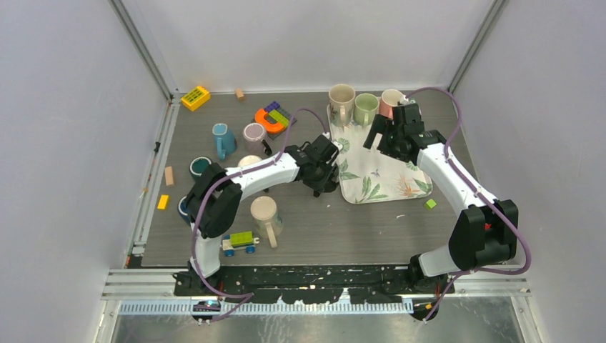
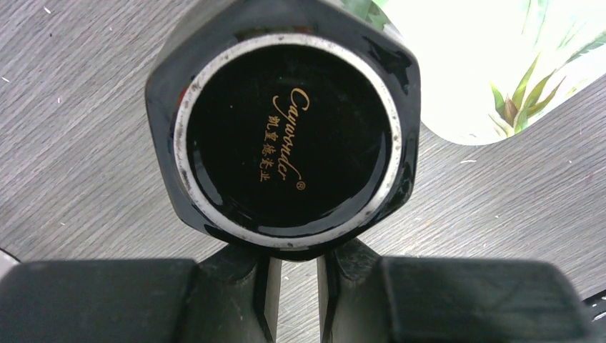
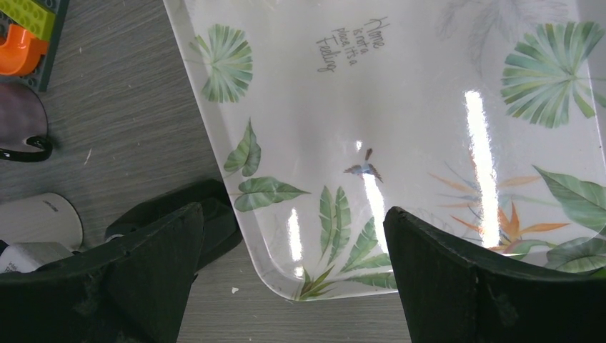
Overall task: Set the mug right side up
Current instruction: Turn over the cup at the center of the board.
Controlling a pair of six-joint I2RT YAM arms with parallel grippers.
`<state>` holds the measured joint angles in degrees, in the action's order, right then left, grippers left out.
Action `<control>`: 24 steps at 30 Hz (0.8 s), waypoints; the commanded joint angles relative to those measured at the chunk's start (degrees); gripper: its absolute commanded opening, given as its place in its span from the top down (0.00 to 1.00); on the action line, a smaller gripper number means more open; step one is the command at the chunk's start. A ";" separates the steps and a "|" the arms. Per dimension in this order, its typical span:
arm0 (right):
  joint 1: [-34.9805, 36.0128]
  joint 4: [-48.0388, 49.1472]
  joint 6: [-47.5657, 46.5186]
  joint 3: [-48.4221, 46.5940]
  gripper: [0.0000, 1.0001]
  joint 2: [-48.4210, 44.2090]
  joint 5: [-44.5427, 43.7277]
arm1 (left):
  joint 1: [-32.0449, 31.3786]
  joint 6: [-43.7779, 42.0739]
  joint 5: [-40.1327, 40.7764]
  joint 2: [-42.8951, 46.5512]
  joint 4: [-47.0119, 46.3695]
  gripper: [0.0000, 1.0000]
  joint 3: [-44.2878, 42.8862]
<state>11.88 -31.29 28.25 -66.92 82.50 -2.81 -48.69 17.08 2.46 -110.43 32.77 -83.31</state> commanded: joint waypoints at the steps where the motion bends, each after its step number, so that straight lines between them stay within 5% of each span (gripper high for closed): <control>1: -0.07 1.61 0.11 -0.23 0.00 -1.60 0.62 | -0.18 1.19 -1.18 3.05 -1.93 0.92 0.58; 14: 0.32 1.07 0.10 -0.60 0.00 -1.08 0.95 | -0.18 1.49 -1.08 4.46 -3.73 0.99 2.88; 24: 0.59 0.88 -0.06 0.07 0.00 -1.56 0.91 | -0.18 -0.52 -0.59 3.13 -2.78 0.66 0.90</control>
<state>12.19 -31.33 28.25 -66.89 82.50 -2.24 -48.69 17.45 2.22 -109.21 30.65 -81.08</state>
